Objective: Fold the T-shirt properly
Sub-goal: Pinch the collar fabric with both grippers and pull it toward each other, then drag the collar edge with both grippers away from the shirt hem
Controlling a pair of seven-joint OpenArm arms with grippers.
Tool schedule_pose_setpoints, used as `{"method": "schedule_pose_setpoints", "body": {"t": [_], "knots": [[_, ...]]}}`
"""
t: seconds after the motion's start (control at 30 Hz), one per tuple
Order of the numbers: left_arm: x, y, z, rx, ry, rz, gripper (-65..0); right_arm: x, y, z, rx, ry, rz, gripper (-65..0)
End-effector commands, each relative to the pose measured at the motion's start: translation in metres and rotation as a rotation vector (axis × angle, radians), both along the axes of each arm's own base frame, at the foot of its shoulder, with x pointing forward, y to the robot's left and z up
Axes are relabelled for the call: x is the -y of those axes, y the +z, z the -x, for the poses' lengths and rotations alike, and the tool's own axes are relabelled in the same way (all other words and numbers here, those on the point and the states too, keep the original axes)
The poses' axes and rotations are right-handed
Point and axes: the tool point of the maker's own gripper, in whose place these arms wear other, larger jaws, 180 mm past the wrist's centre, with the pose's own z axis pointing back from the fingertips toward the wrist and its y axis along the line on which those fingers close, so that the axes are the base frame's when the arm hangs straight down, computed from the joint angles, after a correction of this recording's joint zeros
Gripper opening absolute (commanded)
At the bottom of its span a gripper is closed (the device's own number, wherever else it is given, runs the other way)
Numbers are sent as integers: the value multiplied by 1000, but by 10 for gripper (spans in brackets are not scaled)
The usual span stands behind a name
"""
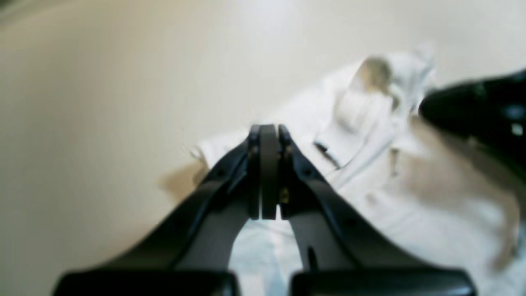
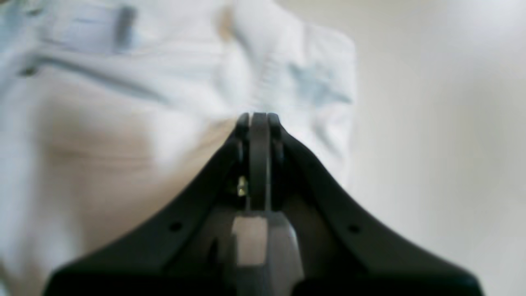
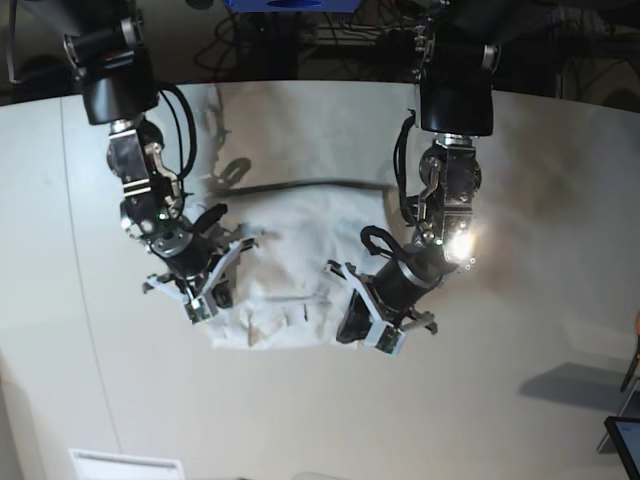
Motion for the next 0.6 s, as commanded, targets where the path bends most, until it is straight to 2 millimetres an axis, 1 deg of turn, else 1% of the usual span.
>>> {"method": "schedule_pose_setpoints", "body": {"t": [0.0, 0.07, 0.17, 0.2, 0.3, 0.4, 0.43, 0.47, 0.57], "knots": [[4, 18, -1, 55, -12, 19, -650, 1, 37, -14, 113, -3, -25, -641], [3, 25, 7, 91, -15, 24, -650, -3, 48, -3, 144, 10, -36, -641], [-3, 30, 18, 138, -20, 37, -650, -3, 62, 10, 185, 24, -38, -641], [-4, 29, 22, 141, -21, 41, -650, -6, 66, 15, 193, 29, -44, -641], [-8, 22, 30, 131, -22, 31, -650, -9, 73, 23, 210, 37, -54, -641], [-9, 17, 35, 119, -22, 29, -650, -9, 73, 26, 207, 34, -54, -641], [-9, 20, 36, 128, -24, 29, -650, -9, 71, 29, 201, 33, -54, -641], [-8, 22, 39, 134, -27, 30, -650, -10, 66, 35, 180, 34, -52, -641], [-5, 23, 49, 135, -35, 26, -650, -14, 61, 48, 150, 42, -52, -641]]}}
